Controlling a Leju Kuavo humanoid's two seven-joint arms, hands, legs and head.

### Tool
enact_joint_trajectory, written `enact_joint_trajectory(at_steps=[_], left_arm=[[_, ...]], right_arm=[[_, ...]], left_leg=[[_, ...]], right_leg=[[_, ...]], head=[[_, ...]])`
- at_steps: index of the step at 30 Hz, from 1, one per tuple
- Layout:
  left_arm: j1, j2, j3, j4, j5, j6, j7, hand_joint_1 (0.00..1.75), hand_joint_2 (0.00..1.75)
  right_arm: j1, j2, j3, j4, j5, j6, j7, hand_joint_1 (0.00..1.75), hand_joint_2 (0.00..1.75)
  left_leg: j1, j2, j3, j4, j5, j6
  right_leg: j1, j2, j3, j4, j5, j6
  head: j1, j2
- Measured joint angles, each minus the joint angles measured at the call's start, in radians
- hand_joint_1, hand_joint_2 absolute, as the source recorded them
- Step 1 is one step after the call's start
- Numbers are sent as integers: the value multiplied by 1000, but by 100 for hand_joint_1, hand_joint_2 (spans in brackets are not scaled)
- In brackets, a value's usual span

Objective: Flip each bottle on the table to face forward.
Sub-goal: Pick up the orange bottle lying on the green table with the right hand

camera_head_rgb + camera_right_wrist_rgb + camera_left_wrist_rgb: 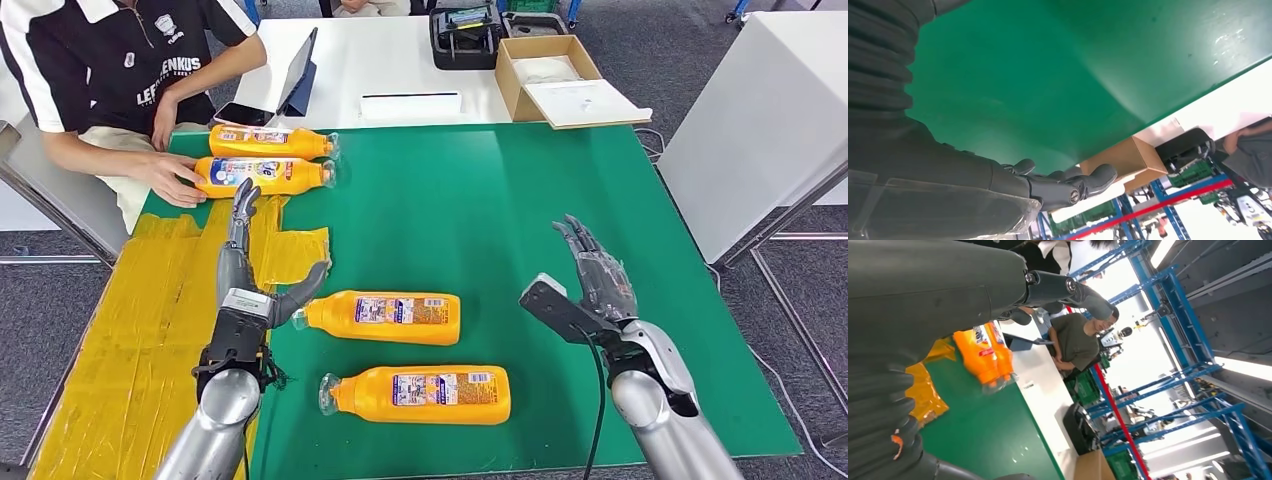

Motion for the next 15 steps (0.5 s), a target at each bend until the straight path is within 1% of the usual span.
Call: enact_joint_trajectory(at_steps=[7, 11, 15], left_arm=[[-32, 16, -52, -6, 36, 1, 0, 0, 175], [-58, 22, -74, 10, 51, 2, 3, 0, 175], [-61, 25, -91, 23, 53, 5, 0, 0, 175]], right_arm=[[-92, 35, 61, 129, -18, 8, -7, 0, 175], [-107, 58, 97, 171, -11, 5, -6, 0, 175], [-101, 83, 130, 188, 4, -9, -17, 0, 175]], left_leg=[[0, 0, 0, 0, 2, 0], [0, 0, 0, 0, 2, 0], [0, 0, 0, 0, 1, 0]], right_leg=[[0, 0, 0, 0, 0, 0], [0, 0, 0, 0, 0, 0], [0, 0, 0, 0, 0, 0]], head=[[0, 0], [0, 0], [0, 0]])
